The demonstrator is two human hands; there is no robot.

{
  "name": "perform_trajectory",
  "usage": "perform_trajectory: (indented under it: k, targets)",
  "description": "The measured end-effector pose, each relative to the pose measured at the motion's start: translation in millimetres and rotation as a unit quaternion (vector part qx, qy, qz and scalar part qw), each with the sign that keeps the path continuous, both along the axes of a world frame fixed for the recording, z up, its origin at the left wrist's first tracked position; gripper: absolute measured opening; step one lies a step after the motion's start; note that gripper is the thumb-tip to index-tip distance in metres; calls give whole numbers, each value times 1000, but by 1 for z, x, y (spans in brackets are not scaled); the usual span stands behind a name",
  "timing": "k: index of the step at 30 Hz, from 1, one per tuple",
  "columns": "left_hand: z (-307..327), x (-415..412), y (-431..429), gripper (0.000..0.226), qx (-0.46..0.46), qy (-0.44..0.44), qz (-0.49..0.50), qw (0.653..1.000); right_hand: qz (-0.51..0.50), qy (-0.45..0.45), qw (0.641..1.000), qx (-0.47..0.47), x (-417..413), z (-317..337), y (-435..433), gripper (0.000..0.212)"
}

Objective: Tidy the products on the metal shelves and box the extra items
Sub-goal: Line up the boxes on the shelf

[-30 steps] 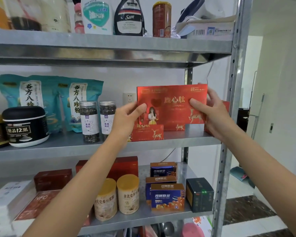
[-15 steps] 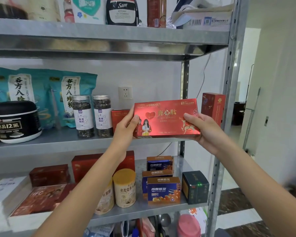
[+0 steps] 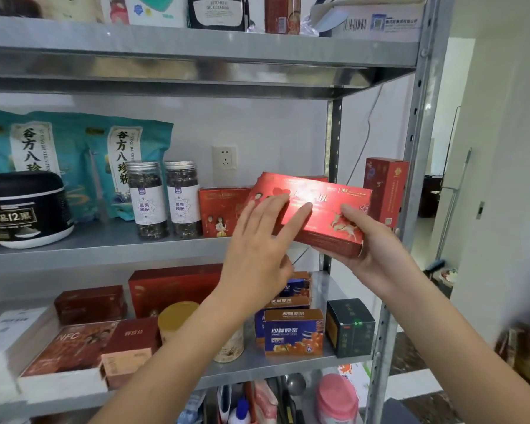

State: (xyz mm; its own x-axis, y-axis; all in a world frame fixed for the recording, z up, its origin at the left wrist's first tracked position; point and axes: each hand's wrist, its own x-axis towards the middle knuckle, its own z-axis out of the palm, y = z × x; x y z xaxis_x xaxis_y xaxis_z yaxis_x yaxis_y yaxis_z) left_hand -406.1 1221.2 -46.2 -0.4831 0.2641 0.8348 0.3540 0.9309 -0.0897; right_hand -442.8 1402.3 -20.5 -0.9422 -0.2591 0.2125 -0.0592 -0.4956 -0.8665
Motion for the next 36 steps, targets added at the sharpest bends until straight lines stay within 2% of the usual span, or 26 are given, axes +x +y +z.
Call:
perform_trajectory:
  k: [3,5,6,7,9,10,12,14,17,20,22,23,24,25,27,28,29,30,31,33,34,36]
  targets:
    - [2,1,3,67,57,56,43,996,85,40,996,-3,13,-1,1,48]
    - [7,5,3,52,189,29,-26,981,102,71,992,0,16,-3,3,59]
    - [11,9,4,39,289,-13,-80,954,82,78,994,8,16,-3,5,64]
    - [14,11,5,27,393,-65,-138,907,42,77,996,27,15,-5,6,66]
    - [17,12,6,15,574,-151,-242,768,-41,62,994,81,10,-13,7,67]
    - [17,11,5,16,631,-184,-279,700,-50,51,992,100,8,-17,6,67]
    - [15,12,7,28,699,-236,-335,586,-3,32,994,103,4,-27,4,60]
    - [11,14,11,31,741,-281,-358,494,38,27,995,91,5,-31,1,51]
    - [6,13,14,25,781,-325,-346,407,37,39,996,77,5,-32,3,47]
    - [4,14,15,37,793,-343,-336,375,-3,59,992,108,9,-31,6,55]
    - [4,16,15,38,781,-352,-338,388,-48,65,990,117,12,-32,7,61]
    - [4,15,16,40,766,-356,-337,417,-68,65,989,111,13,-33,8,59]
    - [3,16,19,47,743,-355,-325,465,-85,64,989,100,15,-34,9,53]
    - [2,16,22,60,712,-346,-301,532,-105,62,989,86,16,-35,11,44]
    - [-4,16,26,89,624,-259,-202,709,-161,55,984,60,19,-36,15,33]
    - [-6,18,26,93,547,-182,-181,797,-192,55,978,53,21,-36,16,32]
    - [-8,20,26,91,446,-112,-187,868,-219,60,973,48,22,-35,17,32]
    - [-9,20,26,86,331,-64,-193,922,-239,69,968,44,25,-34,18,31]
    - [-9,18,27,82,213,-34,-183,959,-254,77,963,41,27,-33,19,30]
    - [-10,12,34,75,26,19,-127,991,-263,93,960,40,34,-30,17,29]
    - [-10,12,40,73,-20,38,-102,994,-257,104,960,42,38,-31,16,27]
    - [-10,14,49,68,-17,54,-92,994,-240,124,961,54,46,-32,15,21]
